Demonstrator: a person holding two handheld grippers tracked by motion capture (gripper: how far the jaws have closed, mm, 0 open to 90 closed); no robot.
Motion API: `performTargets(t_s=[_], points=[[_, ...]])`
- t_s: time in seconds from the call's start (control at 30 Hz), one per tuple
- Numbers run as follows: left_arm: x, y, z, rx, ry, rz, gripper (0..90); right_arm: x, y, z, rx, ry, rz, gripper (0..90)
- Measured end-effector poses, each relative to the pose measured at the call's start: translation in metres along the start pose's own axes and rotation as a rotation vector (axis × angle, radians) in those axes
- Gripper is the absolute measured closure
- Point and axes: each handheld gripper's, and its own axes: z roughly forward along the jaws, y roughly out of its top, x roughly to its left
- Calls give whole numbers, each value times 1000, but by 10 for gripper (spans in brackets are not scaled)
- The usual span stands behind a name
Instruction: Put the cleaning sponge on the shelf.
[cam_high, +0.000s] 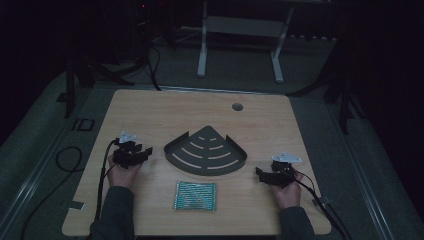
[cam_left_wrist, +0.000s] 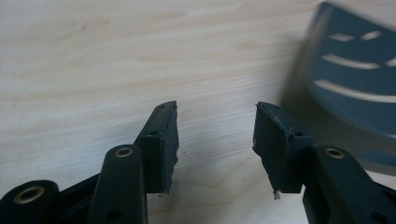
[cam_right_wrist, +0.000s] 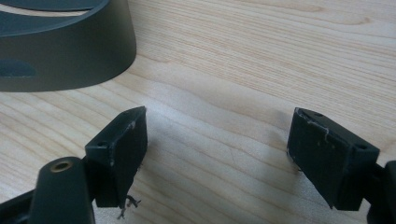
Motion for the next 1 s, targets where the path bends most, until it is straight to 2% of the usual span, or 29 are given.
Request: performTargets(t_s=[0.17,0.3,0.37,0.4,0.63,0.8,0.9,1.0], points=[[-10,2,-6,18,-26,51,506,0,0,0,0,3,-4,197],[-21,6,-14,19,-61,90,501,0,0,0,0,3,-4,197],[-21,6,-14,19,-61,90,517,0,0,0,0,3,-4,197],[-30,9,-19,47,-102,152,583,0,0,0,0,3,-4,197],[-52,14,-30,40,-170,201,640,0,0,0,0,3,-4,197],[-71,17,-34,53,-235,245,669,0,0,0,0,3,-3,197],[-86,17,-35,72,-247,306,742,0,0,0,0,3,-4,198],[-99,15,-34,86,-282,344,837,0,0,0,0,3,-3,197]])
